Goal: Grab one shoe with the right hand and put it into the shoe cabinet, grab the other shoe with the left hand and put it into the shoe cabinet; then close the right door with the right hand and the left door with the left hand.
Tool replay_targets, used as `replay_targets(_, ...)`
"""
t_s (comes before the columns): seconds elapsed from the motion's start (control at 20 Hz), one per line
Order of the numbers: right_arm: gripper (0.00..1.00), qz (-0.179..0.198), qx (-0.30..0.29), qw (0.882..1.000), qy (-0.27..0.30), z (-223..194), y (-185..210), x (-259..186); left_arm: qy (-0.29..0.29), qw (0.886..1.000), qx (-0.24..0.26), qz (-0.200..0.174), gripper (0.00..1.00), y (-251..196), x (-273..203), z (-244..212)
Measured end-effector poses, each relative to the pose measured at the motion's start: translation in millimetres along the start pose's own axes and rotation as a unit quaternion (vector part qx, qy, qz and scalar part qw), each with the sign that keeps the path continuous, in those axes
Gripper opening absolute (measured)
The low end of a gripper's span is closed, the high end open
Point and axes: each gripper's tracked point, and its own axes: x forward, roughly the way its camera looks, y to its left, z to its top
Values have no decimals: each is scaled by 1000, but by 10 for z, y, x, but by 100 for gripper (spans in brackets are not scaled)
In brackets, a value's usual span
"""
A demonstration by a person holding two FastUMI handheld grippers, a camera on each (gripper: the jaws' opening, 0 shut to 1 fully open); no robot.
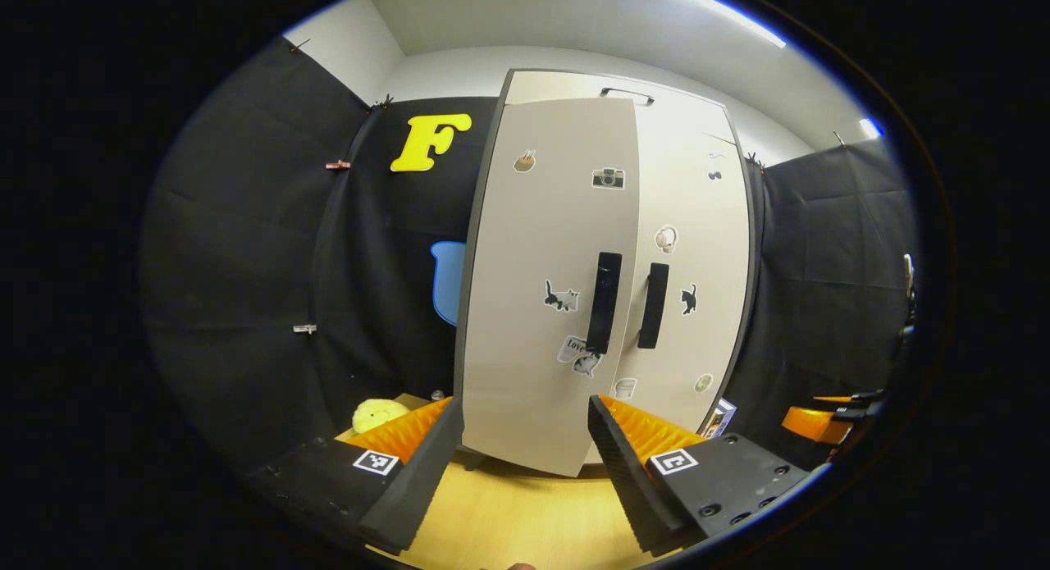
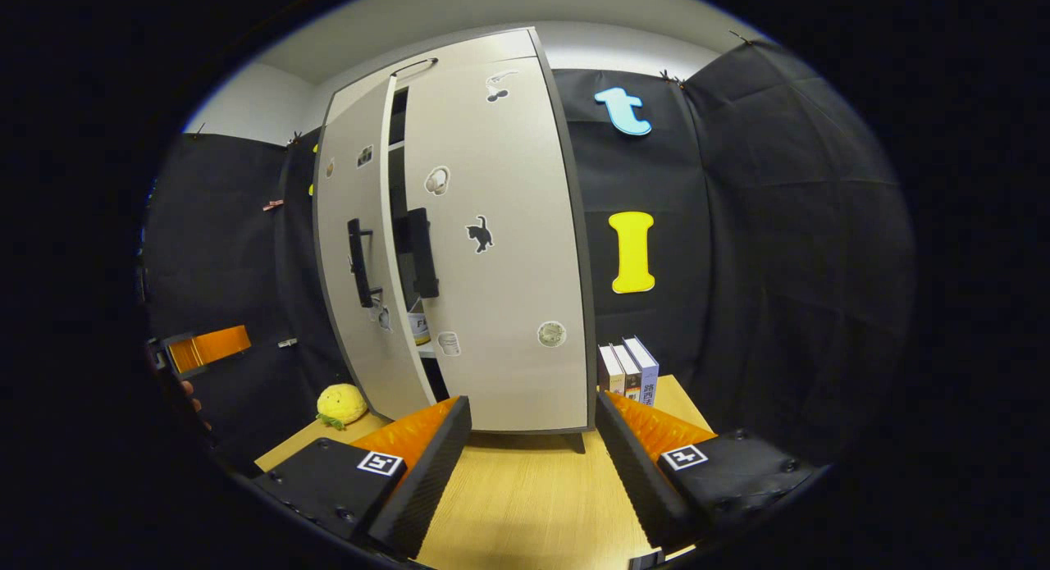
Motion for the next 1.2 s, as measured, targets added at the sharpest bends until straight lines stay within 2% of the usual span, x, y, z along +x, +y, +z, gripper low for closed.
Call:
replay_targets(0.2, 98, -8, -5, 1000, -9, -30, 256, -211, 7, 999, 16, -30, 95, 59, -215, -153)
replay_targets(0.5, 98, -14, -12, 1000, -15, -98, 445, -524, 5, 999, 9, -45, 95, 180, -460, -248)
replay_targets(1.0, 98, -13, -12, 1000, -8, -238, 648, -880, -24, 998, 17, -51, 95, 333, -803, -277)
replay_targets(1.2, 98, -10, -20, 1000, 4, -372, 695, -983, -22, 998, 32, -48, 95, 370, -934, -465)
